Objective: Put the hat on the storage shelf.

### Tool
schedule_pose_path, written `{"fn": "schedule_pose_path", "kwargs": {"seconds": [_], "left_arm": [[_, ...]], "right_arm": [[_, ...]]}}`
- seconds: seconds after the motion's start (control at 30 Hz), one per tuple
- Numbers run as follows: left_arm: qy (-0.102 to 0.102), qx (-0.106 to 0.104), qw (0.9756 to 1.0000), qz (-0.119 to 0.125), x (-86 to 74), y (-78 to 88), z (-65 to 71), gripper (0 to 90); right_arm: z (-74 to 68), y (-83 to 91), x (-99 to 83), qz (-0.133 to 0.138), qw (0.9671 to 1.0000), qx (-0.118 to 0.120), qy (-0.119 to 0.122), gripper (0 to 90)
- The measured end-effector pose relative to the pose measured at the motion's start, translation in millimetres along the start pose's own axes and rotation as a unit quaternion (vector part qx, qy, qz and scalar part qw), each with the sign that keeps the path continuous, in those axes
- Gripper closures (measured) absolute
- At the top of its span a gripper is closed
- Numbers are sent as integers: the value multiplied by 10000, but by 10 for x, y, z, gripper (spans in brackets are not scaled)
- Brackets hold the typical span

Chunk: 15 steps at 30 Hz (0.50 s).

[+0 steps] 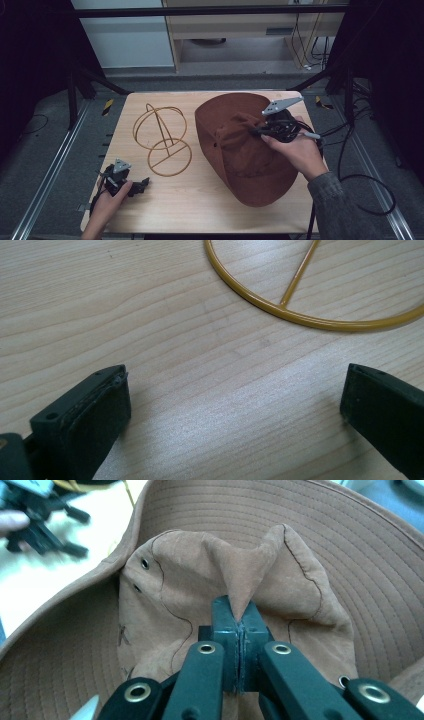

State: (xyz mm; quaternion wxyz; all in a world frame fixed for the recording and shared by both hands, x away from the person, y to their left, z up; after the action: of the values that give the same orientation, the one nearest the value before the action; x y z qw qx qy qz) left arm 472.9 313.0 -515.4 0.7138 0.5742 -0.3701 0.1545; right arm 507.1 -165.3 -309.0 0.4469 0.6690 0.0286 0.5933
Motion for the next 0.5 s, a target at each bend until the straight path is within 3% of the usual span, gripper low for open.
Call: {"fn": "schedule_pose_path", "kwargs": {"seconds": [0.2,0.5], "left_arm": [[-3,0,10000,2,0,0,0,0],[-2,3,10000,1,-2,2,1,0]], "right_arm": [[-72,184,173,390,9992,-93,-22,894],[-154,259,312,605,9980,-172,12,894]]}}
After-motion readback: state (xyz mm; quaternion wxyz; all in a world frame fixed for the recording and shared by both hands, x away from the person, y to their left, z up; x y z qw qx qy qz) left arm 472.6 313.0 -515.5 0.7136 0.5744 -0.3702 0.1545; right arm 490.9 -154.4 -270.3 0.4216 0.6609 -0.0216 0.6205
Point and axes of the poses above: each handheld gripper's, and its own axes: y roughly backward along the jaws, x roughly out of its top, z roughly to its right, the point moved 1 cm from there along -y, roughly forward along the jaws, and after that the axes turned 7 degrees about y, right-handed, at the moved point
